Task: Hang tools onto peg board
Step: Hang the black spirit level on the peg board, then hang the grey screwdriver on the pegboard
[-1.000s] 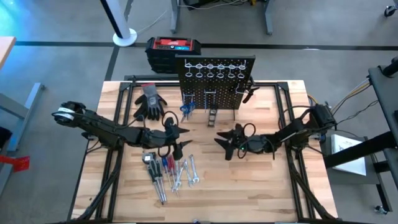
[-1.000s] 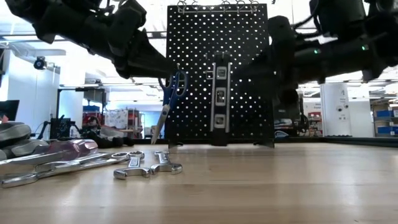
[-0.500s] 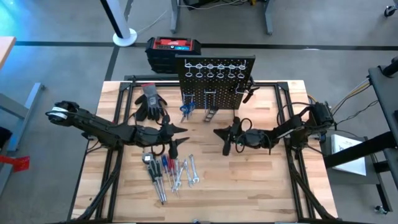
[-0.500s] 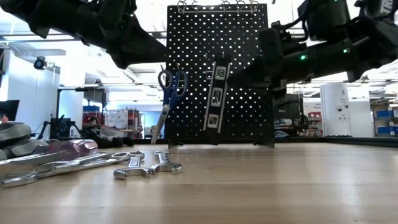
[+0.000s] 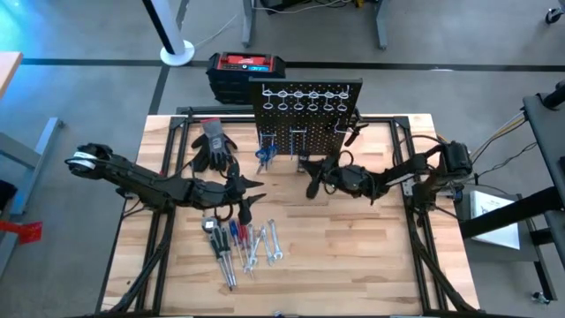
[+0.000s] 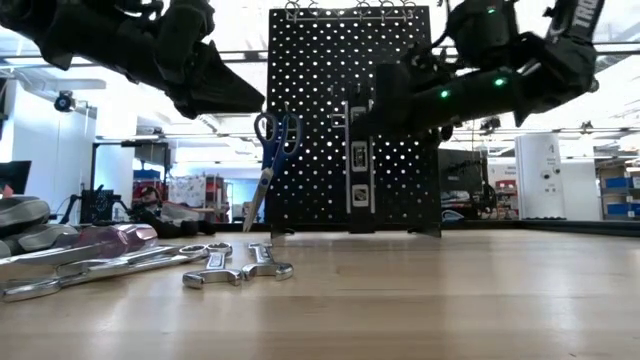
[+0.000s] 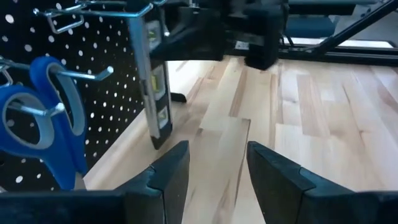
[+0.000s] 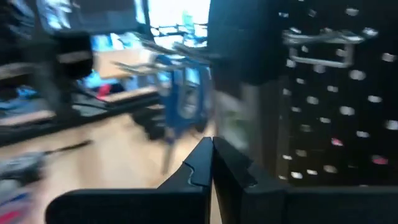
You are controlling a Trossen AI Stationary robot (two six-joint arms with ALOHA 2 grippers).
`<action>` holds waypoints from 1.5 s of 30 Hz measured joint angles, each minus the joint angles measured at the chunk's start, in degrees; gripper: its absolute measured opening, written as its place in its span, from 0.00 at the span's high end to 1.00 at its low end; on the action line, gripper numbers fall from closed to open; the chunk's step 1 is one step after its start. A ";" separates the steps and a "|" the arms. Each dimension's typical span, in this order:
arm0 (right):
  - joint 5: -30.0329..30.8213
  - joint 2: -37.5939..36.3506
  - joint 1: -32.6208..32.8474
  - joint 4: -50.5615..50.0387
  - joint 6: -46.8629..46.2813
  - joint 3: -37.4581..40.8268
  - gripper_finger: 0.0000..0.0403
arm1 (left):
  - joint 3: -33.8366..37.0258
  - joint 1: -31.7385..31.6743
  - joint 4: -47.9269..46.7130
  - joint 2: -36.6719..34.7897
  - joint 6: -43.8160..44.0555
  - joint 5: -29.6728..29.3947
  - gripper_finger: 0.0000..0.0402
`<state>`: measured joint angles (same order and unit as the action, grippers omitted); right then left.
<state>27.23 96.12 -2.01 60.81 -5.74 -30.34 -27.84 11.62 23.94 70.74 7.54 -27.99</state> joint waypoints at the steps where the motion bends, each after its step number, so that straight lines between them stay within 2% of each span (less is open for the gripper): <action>1: 0.08 0.00 -0.71 -1.16 -0.02 -0.48 1.00 | 0.15 0.00 -0.01 -0.05 0.10 0.00 0.63; 11: 1.80 -0.11 -4.81 -3.60 0.46 -2.39 1.00 | 1.01 0.00 -0.42 -0.27 0.56 -0.06 0.63; 18: 6.33 -0.13 -5.25 -3.55 0.20 -3.50 1.00 | 1.01 0.00 -1.00 -0.27 1.38 -0.10 0.63; 22: 6.49 -0.11 -5.27 -3.57 -0.77 -3.79 1.00 | 1.01 0.00 -1.61 -0.27 2.53 -0.80 0.63; 27: 6.73 -0.16 -2.13 -3.62 -3.93 -2.97 1.00 | 1.01 0.46 -6.99 -0.31 5.96 -1.64 0.63; 33: 8.72 -0.39 6.45 -3.62 -4.27 -2.60 0.97 | 0.99 1.89 -15.75 -0.40 13.80 -1.62 0.63; 37: 8.47 -0.39 11.89 -4.96 -10.83 -2.58 0.95 | 0.99 3.66 -19.24 -0.37 18.95 -1.02 0.63; 39: 8.10 -0.39 14.02 -6.69 -17.70 -2.69 0.93 | 0.99 4.14 -19.43 -0.03 20.25 2.28 0.63; 42: 4.76 -0.39 15.93 -11.40 -28.51 -3.17 0.90 | 0.99 4.40 -19.36 1.33 21.36 7.84 0.63; 45: 0.21 -0.07 17.38 -14.95 -34.30 -4.01 0.86 | 0.99 5.31 -20.09 3.02 23.57 8.46 0.63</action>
<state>27.43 96.04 15.37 45.85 -40.04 -34.36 -26.85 16.93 3.85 73.77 31.11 -19.53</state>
